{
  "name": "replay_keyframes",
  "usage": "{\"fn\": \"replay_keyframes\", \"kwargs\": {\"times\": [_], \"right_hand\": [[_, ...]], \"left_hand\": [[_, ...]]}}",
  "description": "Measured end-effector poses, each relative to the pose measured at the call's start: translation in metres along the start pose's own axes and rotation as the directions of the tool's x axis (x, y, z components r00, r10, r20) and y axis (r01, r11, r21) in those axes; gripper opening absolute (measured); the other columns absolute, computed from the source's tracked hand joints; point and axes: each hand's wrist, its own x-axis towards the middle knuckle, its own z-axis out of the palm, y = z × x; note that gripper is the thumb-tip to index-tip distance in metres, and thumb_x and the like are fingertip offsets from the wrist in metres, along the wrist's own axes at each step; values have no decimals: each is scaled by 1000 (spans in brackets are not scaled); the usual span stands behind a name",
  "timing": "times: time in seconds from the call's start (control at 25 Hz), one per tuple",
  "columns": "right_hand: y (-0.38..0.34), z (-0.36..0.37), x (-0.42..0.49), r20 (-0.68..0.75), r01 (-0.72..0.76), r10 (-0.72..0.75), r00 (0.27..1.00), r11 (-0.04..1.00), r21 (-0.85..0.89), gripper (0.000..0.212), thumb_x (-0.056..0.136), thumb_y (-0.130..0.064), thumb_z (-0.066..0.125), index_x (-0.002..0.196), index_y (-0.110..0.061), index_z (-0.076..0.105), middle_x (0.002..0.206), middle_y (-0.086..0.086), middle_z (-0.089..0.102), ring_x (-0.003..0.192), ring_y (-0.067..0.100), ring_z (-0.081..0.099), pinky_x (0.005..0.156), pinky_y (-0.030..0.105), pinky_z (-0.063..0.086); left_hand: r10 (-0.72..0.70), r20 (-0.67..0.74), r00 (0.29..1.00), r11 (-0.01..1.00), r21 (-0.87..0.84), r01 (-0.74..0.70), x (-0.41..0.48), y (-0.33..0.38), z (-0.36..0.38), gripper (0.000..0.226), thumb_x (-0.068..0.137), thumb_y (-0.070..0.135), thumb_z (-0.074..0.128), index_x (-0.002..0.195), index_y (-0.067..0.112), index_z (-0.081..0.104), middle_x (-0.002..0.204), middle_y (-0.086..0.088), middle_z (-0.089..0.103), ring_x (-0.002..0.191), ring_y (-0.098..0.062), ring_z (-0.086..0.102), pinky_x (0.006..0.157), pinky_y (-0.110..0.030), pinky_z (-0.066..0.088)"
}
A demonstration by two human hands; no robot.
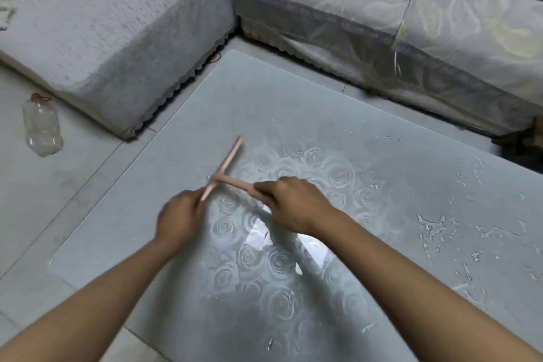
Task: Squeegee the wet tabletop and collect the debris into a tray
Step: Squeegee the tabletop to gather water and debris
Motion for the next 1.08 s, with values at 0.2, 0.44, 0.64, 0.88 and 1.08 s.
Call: {"fn": "replay_keyframes", "kwargs": {"times": [0.2,0.44,0.64,0.88,1.08], "right_hand": [[10,22,25,20,-38,38,999,999,-1,25,97,-26,43,119,-30,52,83,4,46,85,32,57,64,33,39],[70,-18,-102,90,-221,225,970,974,-56,48,92,-58,10,133,-51,34,76,-9,42,81,20,57,68,32,45],[18,-28,-81,2,-193,195,981,970,-152,34,97,-40,30,130,-46,36,78,-5,40,80,25,57,59,34,35],[-129,22,45,70,2,5,998,995,-104,27,99,-25,39,123,-20,51,98,14,55,86,35,59,60,33,30],[-176,40,46,106,-25,44,993,983,-179,33,91,-6,43,123,-9,52,108,14,60,96,30,59,58,28,29]], "left_hand": [[-56,-74,996,998,38,59,27,-9,22,29,94,21,52,120,19,65,103,-9,64,95,-33,59,76,-39,48],[203,244,948,978,3,-211,-12,91,68,34,98,37,43,122,20,59,106,-1,61,100,-20,56,80,-31,41],[218,207,954,949,-271,-159,-17,50,24,25,95,30,52,110,18,68,97,-3,66,91,-23,62,78,-36,47],[-95,48,994,995,33,93,-31,-124,-50,30,95,17,51,123,14,63,122,-4,61,105,-26,59,84,-36,49],[-196,132,972,979,77,187,-55,-158,-47,37,98,22,46,133,18,55,129,-1,55,119,-22,50,91,-34,46]]}}
